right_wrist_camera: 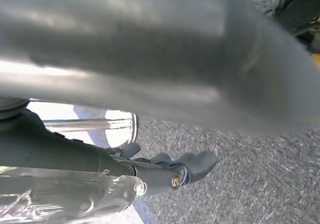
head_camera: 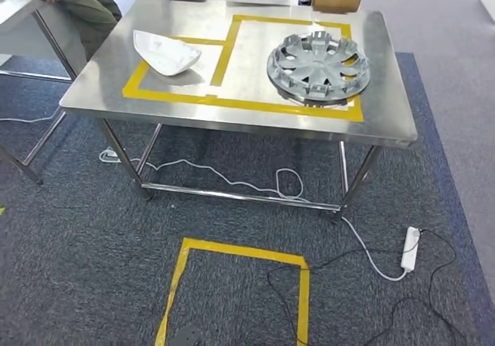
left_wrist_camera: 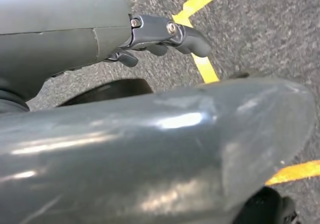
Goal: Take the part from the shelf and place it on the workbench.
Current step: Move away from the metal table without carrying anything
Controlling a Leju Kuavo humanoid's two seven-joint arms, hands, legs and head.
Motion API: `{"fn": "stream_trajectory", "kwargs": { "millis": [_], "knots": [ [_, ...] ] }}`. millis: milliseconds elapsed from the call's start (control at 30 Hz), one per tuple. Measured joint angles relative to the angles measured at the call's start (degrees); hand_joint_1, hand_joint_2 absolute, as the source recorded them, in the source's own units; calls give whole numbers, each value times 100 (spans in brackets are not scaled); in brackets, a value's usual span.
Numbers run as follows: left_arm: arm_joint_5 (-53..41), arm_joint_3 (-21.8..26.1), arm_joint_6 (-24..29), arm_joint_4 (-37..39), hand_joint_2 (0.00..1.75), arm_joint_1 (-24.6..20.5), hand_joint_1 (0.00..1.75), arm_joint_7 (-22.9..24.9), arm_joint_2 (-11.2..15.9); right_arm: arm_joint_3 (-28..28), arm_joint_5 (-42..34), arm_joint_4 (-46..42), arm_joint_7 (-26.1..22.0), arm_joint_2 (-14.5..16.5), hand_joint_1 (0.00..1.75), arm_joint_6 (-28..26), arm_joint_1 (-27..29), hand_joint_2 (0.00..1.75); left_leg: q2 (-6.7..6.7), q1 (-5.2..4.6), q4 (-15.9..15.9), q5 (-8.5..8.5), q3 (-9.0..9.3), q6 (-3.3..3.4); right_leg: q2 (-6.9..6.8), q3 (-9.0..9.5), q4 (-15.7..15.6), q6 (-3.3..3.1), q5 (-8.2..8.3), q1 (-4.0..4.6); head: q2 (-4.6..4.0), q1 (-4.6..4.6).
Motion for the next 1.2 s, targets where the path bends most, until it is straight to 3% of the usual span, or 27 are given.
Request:
{"fn": "stream_trajectory", "kwargs": {
  "millis": [67,100,167,200,267,333,367,433,500,533,567,667,700,733,767,800,833,867,900,933,967,1033,1100,1200],
  "knots": [
    [-4,-6,2,0,0,10,0,-7,4,-5,-17,5,-8,2,0,2,-4,0,-9,13,156,-273,-98,-74,-11,-139,-6,-78,142,-21,-2,-3],
    [-7,-11,4,0,0,15,0,-10,9,-8,-24,8,-13,3,0,3,-6,0,-13,28,402,-584,-178,-114,-17,-224,-8,-107,227,-31,-3,-19],
    [-11,-22,13,0,0,17,0,-17,14,-9,-26,8,-20,3,0,3,-1,0,-13,61,1133,-1165,-333,-181,-19,-404,3,-127,385,-31,-2,-51],
    [-11,-26,18,0,0,14,0,-20,16,-10,-26,8,-21,3,0,3,2,0,-13,78,1480,-1282,-373,-208,-23,-505,13,-119,465,-31,-1,-56],
    [-10,-27,23,0,0,13,0,-22,21,-10,-26,8,-21,3,0,3,3,0,-13,113,1661,-1061,-220,-243,-29,-714,54,-91,601,-35,-2,-59],
    [-9,-29,25,0,0,3,0,-25,22,-10,-23,8,-20,2,0,2,-2,0,-13,161,1119,-805,306,-275,-25,-900,122,-48,703,-36,-2,-63],
    [-10,-31,26,0,0,-8,0,-29,19,-10,-21,7,-19,1,0,1,-5,0,-19,176,680,-821,635,-274,-22,-975,167,-22,744,-32,-2,-63],
    [-13,-40,36,0,0,-33,0,-44,4,-10,-21,6,-19,-3,0,-5,-11,0,-26,170,67,-959,1016,-207,-18,-1076,219,36,849,-24,-2,-60],
    [-17,-56,50,0,0,-29,0,-56,1,-15,-26,7,-14,-4,0,-13,9,0,-20,136,-46,-944,974,-88,-17,-1139,219,97,959,-50,-2,-58],
    [-18,-62,58,0,0,-13,0,-59,4,-18,-28,8,-9,-4,0,-16,28,0,-12,128,-41,-890,920,-40,-15,-1179,244,128,916,-68,-1,-60],
    [-20,-67,63,0,0,3,0,-60,8,-22,-31,9,-1,-4,0,-18,49,0,-5,127,-38,-830,858,13,-11,-1237,350,159,765,-81,-1,-52],
    [-47,-73,84,0,0,19,0,-38,12,-31,-35,10,29,-4,0,-21,66,0,3,117,-33,-633,632,95,-4,-1476,1277,221,-84,-90,-2,-18],
    [-64,-75,90,0,0,18,0,-20,13,-32,-35,10,38,-4,0,-21,60,0,5,110,-29,-569,549,99,-4,-1522,1632,229,-260,-90,-2,-14],
    [-80,-78,92,0,0,18,0,-1,15,-32,-35,10,44,-4,0,-21,54,0,8,104,-23,-505,464,98,-4,-1504,1866,228,-298,-90,-2,-10],
    [-95,-83,93,0,0,18,0,15,16,-32,-36,10,48,-4,0,-21,52,0,9,100,-15,-440,375,93,-4,-1405,1935,223,-212,-90,-2,-10],
    [-99,-91,90,0,0,18,0,27,17,-34,-35,10,52,-4,0,-21,53,0,9,99,-6,-379,293,84,-4,-1206,1784,214,-39,-90,-2,-10],
    [-101,-102,73,0,0,18,0,42,16,-37,-35,10,55,-4,0,-21,50,0,5,99,1,-318,215,69,-3,-926,1472,203,124,-90,-2,-9],
    [-101,-111,35,0,0,18,0,67,14,-40,-33,10,57,-4,0,-19,40,0,1,95,8,-263,147,47,-2,-607,1048,192,180,-86,-2,-8],
    [-95,-120,-30,0,0,16,0,101,12,-43,-30,10,58,-4,0,-17,27,0,-2,90,12,-220,97,21,0,-306,598,181,145,-81,-2,-9],
    [-81,-124,-112,0,0,14,0,136,10,-44,-26,10,56,-5,0,-10,13,0,-1,86,15,-175,67,-7,3,-117,267,167,63,-73,-2,-14],
    [-51,-125,-227,0,0,9,0,192,4,-45,-25,10,53,-7,0,9,6,0,5,86,14,-132,48,-36,8,-29,69,149,-14,-61,-2,-16],
    [-16,-126,-372,0,0,2,0,330,-14,-52,-49,10,41,-8,0,84,13,0,17,99,13,-70,34,-96,17,-62,4,78,7,-58,-2,-19],
    [-34,-127,-333,0,0,-1,0,475,-26,-83,-130,10,39,-8,0,186,22,0,13,108,191,-269,-43,-161,40,-90,2,-12,89,-73,-2,-25],
    [-101,-131,-151,0,0,3,0,581,-15,-126,-218,10,50,-8,0,277,29,0,3,113,1213,-955,-409,-221,104,-192,8,-77,208,-80,-2,-38]
  ]
}}
